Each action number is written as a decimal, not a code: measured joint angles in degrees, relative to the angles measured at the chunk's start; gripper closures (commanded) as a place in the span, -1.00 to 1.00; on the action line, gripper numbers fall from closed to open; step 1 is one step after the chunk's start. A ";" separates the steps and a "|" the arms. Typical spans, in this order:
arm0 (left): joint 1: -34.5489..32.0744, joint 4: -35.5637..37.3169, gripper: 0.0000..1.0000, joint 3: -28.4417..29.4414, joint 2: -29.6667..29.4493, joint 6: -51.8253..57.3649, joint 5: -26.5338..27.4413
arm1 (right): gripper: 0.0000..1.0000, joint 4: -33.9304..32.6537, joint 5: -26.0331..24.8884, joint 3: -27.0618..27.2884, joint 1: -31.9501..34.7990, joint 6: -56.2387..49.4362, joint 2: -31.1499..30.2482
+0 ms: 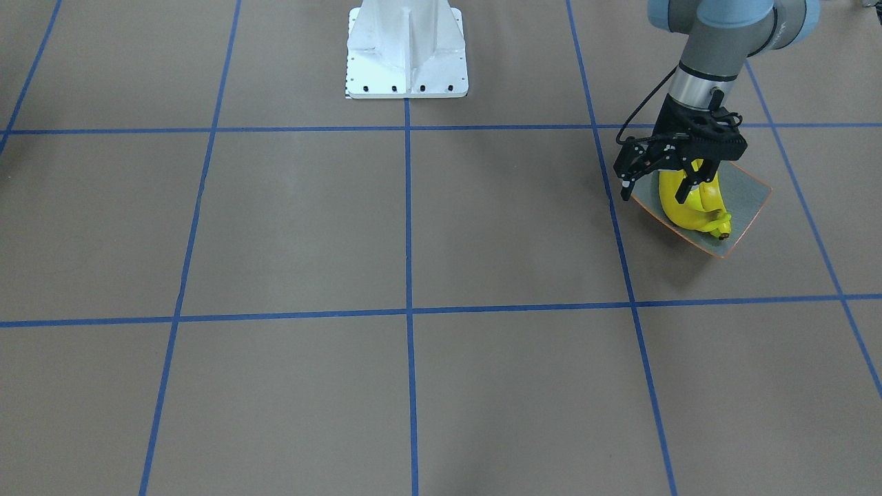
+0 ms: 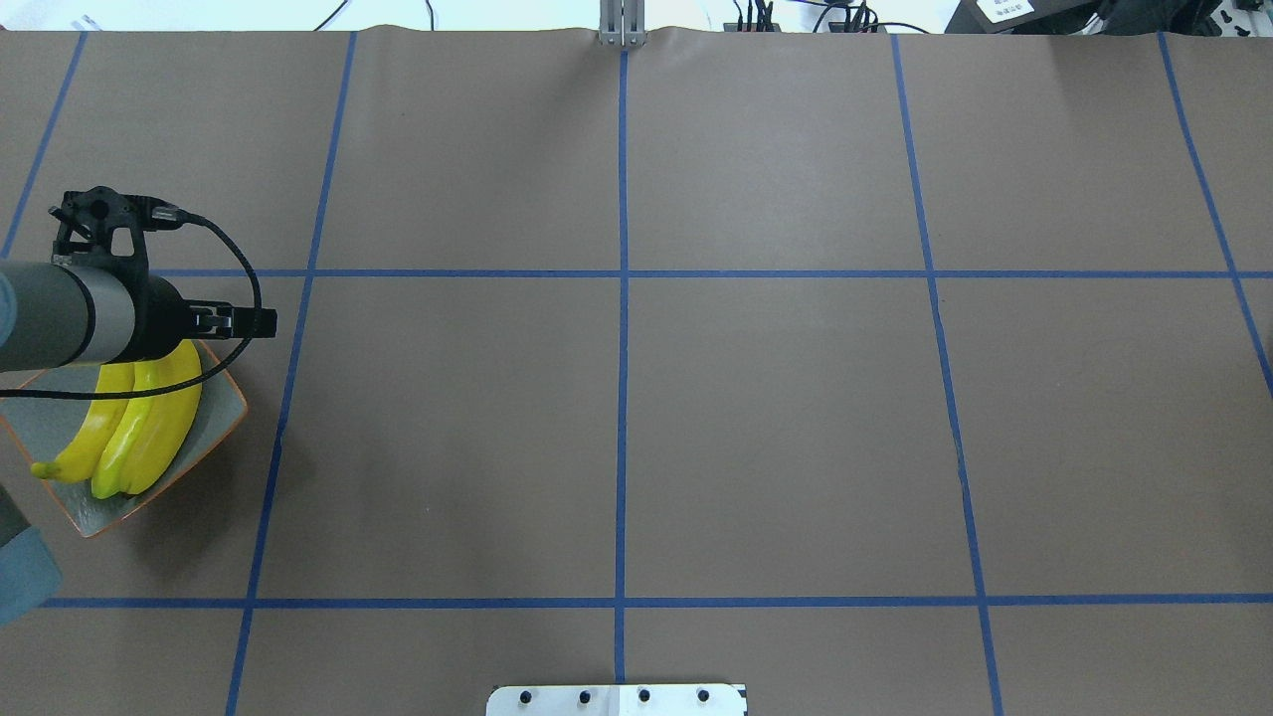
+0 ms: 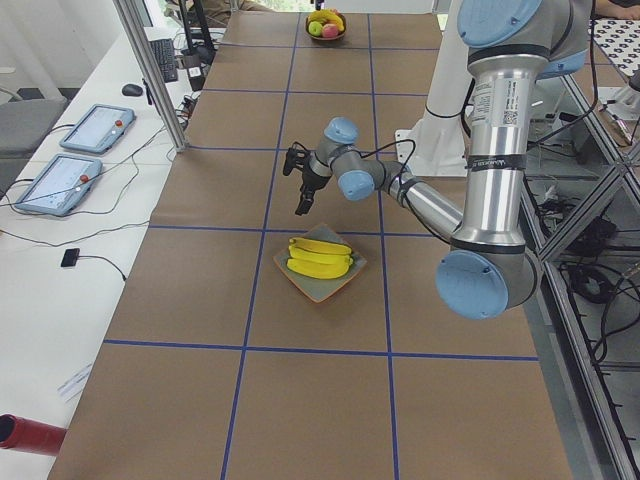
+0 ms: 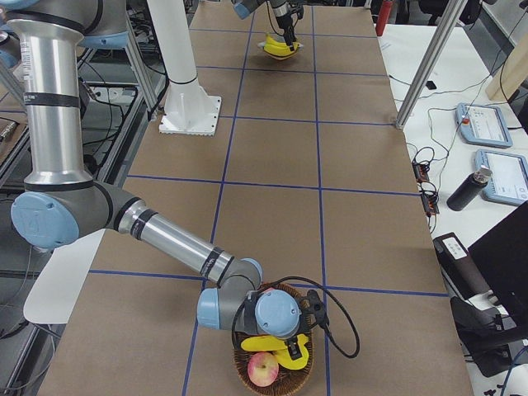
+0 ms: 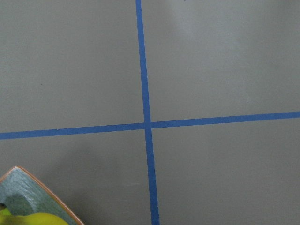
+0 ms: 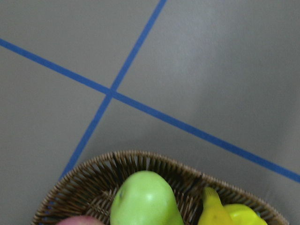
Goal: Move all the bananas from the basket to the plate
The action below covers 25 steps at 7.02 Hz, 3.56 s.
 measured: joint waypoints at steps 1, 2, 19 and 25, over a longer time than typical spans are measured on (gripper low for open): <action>-0.03 0.00 -0.98 -0.12 -0.05 0.00 0.02 | -0.74 0.04 -0.78 -0.98 0.20 0.39 -0.41; -0.03 0.00 -0.98 -0.26 -0.07 0.00 0.05 | -0.25 0.14 -1.67 -1.48 0.25 0.84 -0.66; 0.11 -0.06 -0.99 -0.48 -1.47 -2.40 -0.16 | 1.00 -14.83 -1.58 22.01 -3.75 20.12 6.77; 0.63 -0.28 -0.99 -0.46 -17.09 -21.40 -0.38 | 1.00 -0.55 -6.00 34.30 -32.91 77.18 20.48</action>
